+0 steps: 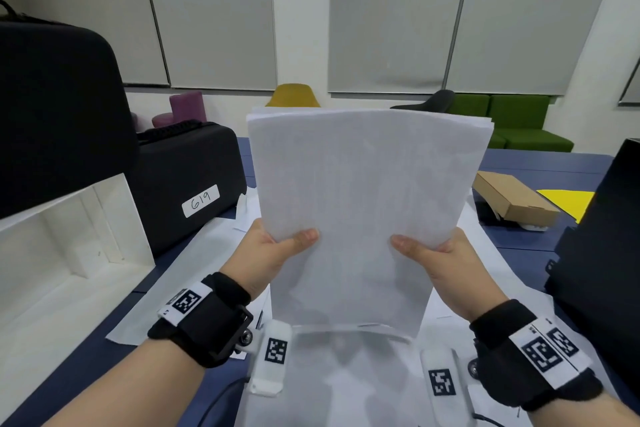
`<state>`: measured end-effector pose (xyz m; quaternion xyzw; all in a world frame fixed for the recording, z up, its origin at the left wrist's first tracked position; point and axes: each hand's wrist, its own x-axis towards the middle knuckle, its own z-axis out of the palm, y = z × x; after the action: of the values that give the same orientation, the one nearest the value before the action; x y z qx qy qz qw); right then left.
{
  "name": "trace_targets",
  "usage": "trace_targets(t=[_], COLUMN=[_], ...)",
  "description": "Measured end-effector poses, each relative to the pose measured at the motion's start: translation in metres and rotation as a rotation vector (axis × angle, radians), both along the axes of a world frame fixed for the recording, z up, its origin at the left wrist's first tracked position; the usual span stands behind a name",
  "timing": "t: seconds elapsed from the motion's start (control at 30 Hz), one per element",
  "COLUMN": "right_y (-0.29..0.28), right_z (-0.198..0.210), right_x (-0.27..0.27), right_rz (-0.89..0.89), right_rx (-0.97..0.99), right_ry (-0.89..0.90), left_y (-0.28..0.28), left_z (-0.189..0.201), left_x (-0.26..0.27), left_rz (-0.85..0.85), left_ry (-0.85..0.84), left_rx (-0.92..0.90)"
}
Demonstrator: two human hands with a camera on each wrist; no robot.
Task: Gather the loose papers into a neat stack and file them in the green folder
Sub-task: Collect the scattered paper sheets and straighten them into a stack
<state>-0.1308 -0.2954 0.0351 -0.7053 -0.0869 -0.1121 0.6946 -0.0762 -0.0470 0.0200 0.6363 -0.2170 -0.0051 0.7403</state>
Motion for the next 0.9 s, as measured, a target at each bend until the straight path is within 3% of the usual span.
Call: trace_targets(t=[0.33,0.43,0.67,0.9], right_y=[0.000,0.001,-0.007,-0.044], right_z=[-0.014,-0.020,-0.020,-0.045], right_x=[0.002,0.004,0.027,0.051], right_rz=[-0.003,-0.003,-0.042,-0.175], right_rx=[-0.020,-0.052,-0.128,-0.280], right_ry=[0.075,0.106,0.155,0.349], left_y=[0.002,0.002,0.008,0.050], left_z=[-0.019,-0.026,-0.022,-0.057], left_x=[0.003,0.004,0.019,0.049], left_rz=[-0.012,0.004,0.180,0.290], left_ry=[0.047,0.069,0.048,0.381], left_rx=[0.051,0.152,0.333,0.369])
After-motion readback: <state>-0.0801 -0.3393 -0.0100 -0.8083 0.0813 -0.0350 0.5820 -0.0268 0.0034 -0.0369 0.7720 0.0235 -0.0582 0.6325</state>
